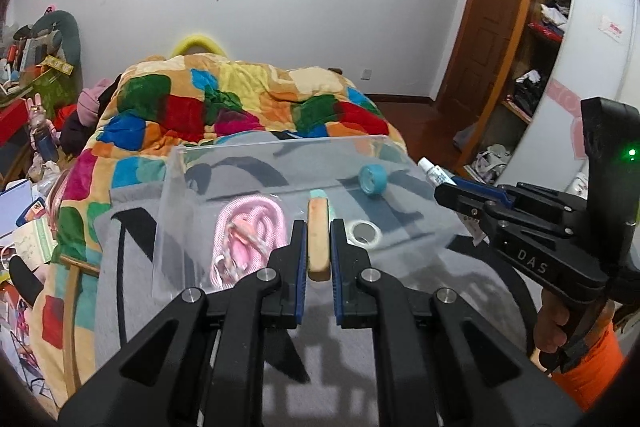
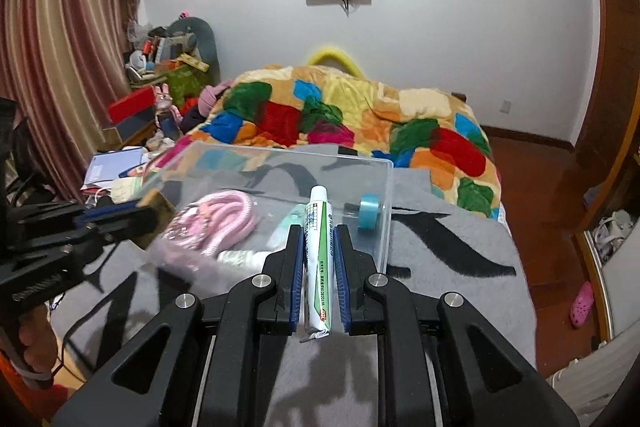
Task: Organize objects
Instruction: 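Place ointment tube in box with right tool while left tool releases wooden block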
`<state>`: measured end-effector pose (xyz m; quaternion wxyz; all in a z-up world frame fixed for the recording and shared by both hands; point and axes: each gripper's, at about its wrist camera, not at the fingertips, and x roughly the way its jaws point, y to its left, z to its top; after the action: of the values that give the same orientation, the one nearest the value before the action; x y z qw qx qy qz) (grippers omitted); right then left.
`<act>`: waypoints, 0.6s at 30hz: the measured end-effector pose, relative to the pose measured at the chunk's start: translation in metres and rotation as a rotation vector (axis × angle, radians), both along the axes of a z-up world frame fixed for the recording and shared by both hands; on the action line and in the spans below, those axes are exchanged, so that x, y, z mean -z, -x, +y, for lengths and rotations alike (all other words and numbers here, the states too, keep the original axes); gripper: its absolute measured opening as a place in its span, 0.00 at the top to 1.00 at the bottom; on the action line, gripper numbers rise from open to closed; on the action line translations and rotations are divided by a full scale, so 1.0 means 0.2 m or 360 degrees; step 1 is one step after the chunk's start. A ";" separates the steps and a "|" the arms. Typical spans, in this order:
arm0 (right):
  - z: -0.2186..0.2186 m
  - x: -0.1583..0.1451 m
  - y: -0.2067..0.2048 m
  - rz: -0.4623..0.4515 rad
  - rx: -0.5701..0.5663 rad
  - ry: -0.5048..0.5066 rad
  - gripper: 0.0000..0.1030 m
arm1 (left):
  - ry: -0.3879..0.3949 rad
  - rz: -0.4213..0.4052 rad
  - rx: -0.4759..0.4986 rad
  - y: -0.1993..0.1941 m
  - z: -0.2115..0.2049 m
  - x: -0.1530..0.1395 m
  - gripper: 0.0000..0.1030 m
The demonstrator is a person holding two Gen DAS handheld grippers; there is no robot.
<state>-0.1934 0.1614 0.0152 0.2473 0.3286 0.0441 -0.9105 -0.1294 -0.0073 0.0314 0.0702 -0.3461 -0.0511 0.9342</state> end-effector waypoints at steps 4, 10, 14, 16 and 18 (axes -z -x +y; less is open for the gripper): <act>-0.02 0.08 0.11 -0.0103 0.0004 0.0013 0.87 | 0.0028 -0.0058 -0.0026 0.10 -0.01 0.06 0.91; -0.06 0.18 0.18 -0.0206 -0.0029 0.0015 0.87 | 0.0004 -0.0129 -0.0023 0.17 -0.03 0.14 0.90; -0.09 0.20 0.15 -0.0194 -0.0061 -0.0038 0.84 | 0.0016 -0.0132 0.0003 0.15 -0.01 0.15 0.90; -0.08 0.18 0.13 -0.0166 -0.0067 -0.0046 0.77 | 0.0035 -0.0114 0.0007 0.13 0.00 0.14 0.90; -0.07 0.15 0.09 -0.0147 -0.0080 -0.0017 0.75 | 0.0047 -0.0086 0.0015 0.09 0.01 0.11 0.90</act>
<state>-0.2121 0.1474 -0.0141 0.2701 0.3704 0.0455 -0.8876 -0.1477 -0.0050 0.0091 0.0681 -0.3724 -0.0375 0.9248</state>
